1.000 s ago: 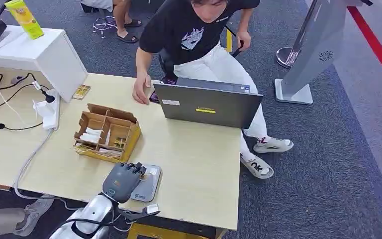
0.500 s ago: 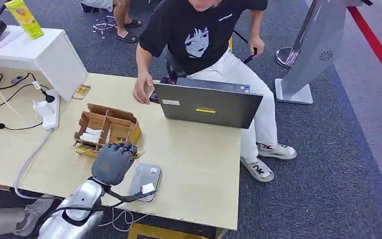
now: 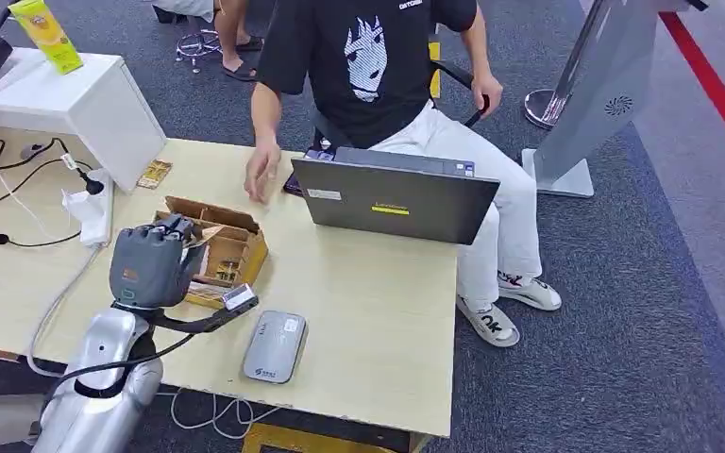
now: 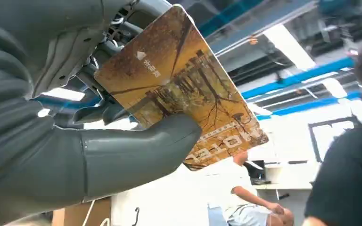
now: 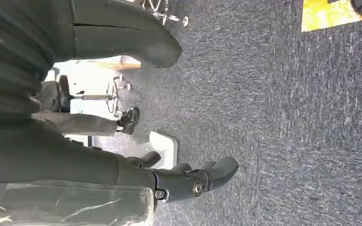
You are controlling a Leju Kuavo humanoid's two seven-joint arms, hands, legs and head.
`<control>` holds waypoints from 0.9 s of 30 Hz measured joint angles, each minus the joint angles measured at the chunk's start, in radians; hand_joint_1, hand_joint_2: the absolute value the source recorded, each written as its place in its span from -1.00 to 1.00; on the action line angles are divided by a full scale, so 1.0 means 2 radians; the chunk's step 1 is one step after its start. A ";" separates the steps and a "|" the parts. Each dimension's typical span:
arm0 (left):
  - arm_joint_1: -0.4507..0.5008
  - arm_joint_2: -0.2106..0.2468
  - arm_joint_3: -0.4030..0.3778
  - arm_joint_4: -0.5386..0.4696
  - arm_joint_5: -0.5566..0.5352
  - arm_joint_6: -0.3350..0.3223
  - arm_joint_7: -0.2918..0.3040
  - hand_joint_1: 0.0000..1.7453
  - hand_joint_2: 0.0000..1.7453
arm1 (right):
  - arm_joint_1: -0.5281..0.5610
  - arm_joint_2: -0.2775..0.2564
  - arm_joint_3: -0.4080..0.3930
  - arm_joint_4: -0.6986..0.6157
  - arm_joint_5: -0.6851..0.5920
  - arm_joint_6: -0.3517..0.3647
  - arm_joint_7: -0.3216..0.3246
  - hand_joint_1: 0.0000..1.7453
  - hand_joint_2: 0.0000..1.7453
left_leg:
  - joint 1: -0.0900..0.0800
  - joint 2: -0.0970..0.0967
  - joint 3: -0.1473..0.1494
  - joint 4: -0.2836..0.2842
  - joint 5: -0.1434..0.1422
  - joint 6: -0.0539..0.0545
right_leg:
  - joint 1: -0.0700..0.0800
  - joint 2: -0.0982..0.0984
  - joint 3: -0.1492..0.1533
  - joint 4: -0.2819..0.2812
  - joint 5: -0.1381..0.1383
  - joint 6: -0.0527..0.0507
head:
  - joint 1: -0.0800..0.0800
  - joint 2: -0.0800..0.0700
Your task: Pass the card to the sensor for recognition and then transmit it.
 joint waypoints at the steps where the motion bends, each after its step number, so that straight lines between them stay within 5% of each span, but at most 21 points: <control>1: 0.000 -0.004 0.008 -0.005 0.004 -0.003 -0.001 1.00 1.00 | 0.000 0.000 0.000 0.000 0.000 0.000 0.000 -1.00 1.00 | 0.000 0.000 0.000 0.000 0.000 0.000 | 0.000 0.000 0.000 0.000 0.000 0.000 | 0.000 0.000; 27: 0.000 -0.026 0.056 -0.024 0.018 -0.012 -0.017 1.00 1.00 | 0.000 0.000 0.000 0.000 0.000 0.000 0.000 -1.00 1.00 | 0.000 0.001 0.000 0.000 0.000 0.000 | 0.000 0.001 -0.001 0.000 0.000 0.000 | 0.000 0.000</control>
